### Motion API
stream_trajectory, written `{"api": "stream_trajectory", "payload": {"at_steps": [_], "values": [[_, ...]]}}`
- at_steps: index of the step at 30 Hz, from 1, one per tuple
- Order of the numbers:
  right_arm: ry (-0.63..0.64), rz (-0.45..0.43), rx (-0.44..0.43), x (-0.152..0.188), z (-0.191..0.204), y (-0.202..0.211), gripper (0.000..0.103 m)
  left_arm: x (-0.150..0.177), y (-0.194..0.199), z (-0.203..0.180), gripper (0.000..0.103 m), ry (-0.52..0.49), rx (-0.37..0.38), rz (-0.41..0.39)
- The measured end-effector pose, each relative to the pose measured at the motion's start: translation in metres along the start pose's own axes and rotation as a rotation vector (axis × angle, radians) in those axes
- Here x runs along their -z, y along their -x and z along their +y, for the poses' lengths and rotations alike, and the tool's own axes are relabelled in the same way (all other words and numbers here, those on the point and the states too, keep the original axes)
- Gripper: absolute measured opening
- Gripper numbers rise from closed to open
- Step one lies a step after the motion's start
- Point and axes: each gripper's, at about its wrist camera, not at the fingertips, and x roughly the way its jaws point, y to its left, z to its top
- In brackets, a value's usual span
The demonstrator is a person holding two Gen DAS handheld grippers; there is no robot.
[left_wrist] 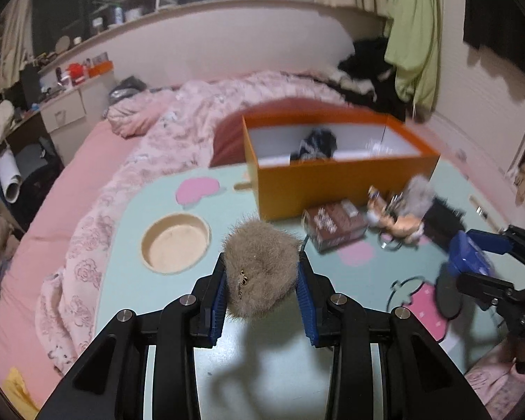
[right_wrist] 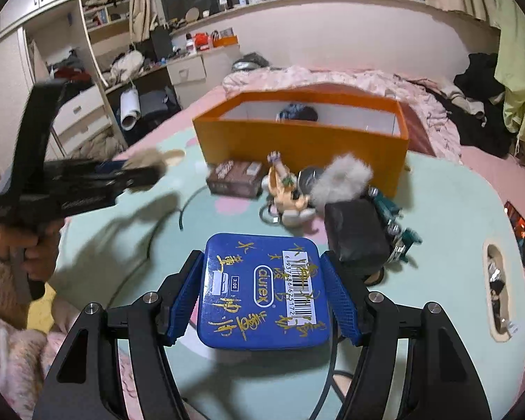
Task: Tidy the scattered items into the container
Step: 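Grasp the brown fur pompom with the left gripper while the right gripper carries the blue tin, then release the blue tin into the box with the right gripper while the left gripper drops the pompom in, then withdraw both grippers from the box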
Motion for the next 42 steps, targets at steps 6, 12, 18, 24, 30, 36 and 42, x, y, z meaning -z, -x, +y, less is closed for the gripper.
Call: {"api": "stream_trajectory", "payload": {"at_steps": [6, 12, 18, 24, 30, 36, 42], "values": [[0.015, -0.074, 0.029, -0.037, -0.004, 0.006, 0.067, -0.039, -0.004, -0.013, 0.034, -0.002, 0.054, -0.07], [-0.035, -0.084, 0.137, -0.098, -0.023, -0.016, 0.067, -0.091, -0.035, -0.033, 0.034, -0.016, 0.076, -0.093], [-0.122, -0.042, 0.201, -0.148, -0.055, -0.061, 0.067, -0.125, -0.087, -0.036, 0.034, 0.005, 0.04, -0.051], [-0.186, 0.009, 0.2, -0.163, -0.076, -0.097, 0.068, -0.127, -0.102, -0.033, 0.059, 0.041, 0.034, -0.043], [-0.175, -0.048, 0.206, -0.152, -0.068, -0.076, 0.076, -0.108, -0.079, -0.027, 0.078, 0.071, 0.064, -0.062], [-0.114, -0.067, 0.185, -0.121, -0.037, -0.04, 0.077, -0.07, -0.051, -0.027, 0.092, 0.077, 0.087, -0.021], [-0.047, -0.019, 0.178, -0.072, -0.005, -0.02, 0.077, -0.009, -0.039, -0.042, 0.093, 0.0, 0.03, 0.076]]}}
